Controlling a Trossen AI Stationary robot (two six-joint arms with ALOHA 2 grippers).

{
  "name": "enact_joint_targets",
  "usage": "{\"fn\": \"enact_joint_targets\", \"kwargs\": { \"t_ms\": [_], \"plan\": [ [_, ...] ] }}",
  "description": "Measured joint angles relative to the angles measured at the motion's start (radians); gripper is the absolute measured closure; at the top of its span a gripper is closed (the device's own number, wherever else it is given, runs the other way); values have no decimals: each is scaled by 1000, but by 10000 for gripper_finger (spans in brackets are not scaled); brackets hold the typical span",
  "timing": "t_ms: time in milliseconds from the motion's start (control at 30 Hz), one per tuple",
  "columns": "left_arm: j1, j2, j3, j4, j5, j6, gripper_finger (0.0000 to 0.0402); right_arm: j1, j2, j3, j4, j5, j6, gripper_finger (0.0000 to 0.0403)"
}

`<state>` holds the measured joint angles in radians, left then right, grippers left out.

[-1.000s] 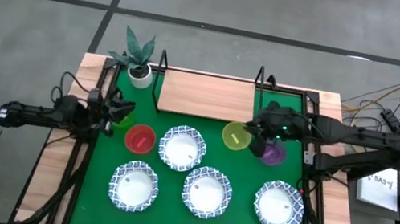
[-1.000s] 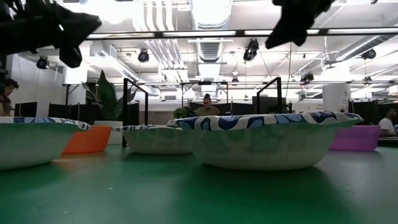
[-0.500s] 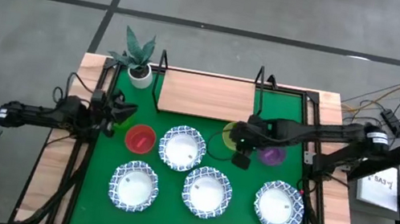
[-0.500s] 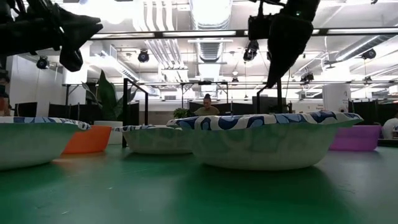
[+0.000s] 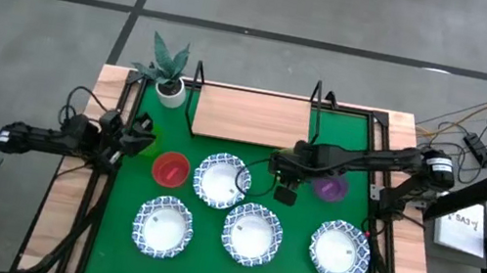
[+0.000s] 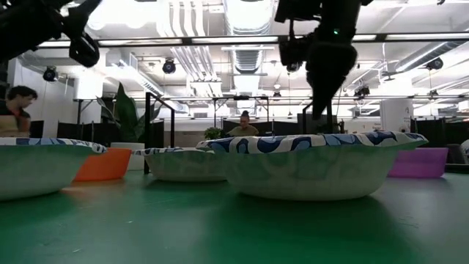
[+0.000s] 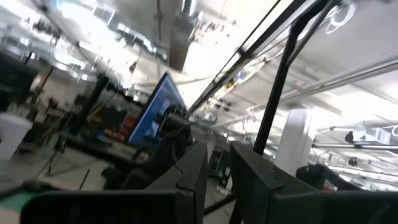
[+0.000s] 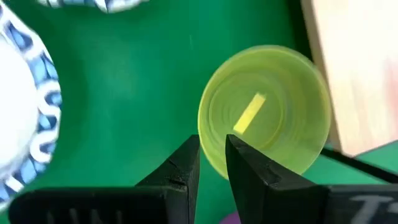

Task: Place and stack bowls onto a shelf
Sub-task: Put the transparent yellow bowl on the shelf

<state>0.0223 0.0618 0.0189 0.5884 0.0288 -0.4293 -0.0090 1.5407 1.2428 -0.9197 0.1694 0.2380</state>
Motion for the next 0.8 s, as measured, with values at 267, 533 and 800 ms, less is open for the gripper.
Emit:
{"fn": "enact_joint_targets", "kwargs": {
  "t_ms": [267, 533, 800],
  "plan": [
    [0, -9, 27, 37, 0, 87, 349, -4, 62, 28, 26, 41, -3, 301],
    [1, -9, 99, -7, 0, 201, 349, -8, 157, 21, 55, 41, -38, 244],
    [1, -9, 144, -50, -2, 277, 349, -33, 223, 12, 94, 44, -12, 260]
  ]
}}
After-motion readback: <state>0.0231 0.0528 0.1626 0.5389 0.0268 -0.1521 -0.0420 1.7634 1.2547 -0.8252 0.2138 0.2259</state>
